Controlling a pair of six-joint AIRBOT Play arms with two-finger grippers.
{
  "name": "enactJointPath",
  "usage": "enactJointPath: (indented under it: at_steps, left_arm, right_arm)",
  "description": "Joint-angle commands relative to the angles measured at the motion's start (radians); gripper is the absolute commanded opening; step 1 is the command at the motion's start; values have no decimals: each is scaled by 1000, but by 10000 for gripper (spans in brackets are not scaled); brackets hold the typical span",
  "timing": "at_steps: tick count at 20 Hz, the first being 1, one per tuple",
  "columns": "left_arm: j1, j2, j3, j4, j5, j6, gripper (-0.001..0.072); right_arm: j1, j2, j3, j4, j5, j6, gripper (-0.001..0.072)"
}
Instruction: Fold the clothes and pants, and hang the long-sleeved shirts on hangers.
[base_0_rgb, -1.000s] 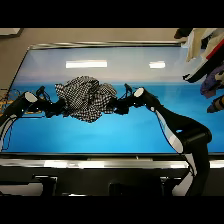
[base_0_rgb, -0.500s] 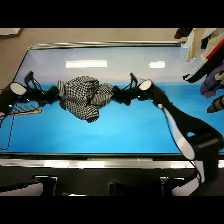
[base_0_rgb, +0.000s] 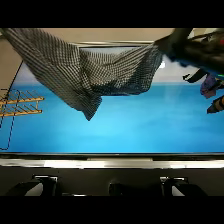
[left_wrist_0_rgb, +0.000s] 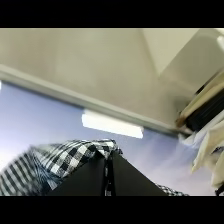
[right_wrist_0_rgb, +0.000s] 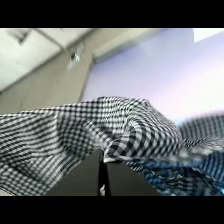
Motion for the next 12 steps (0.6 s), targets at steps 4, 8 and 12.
enactJointPath:
  at_steps: [4,8,12]
  left_arm:
    - [1,301,94,188,-1,-81,20]
    - [1,351,93,271,-44,-203,20]
    - [1,267,25,175,-44,-219,20]
  right_arm:
    - [-91,513,0,-318,50,101,27]
    - [-91,617,0,-619,18,365,28]
    - [-91,476,0,-618,1,385,28]
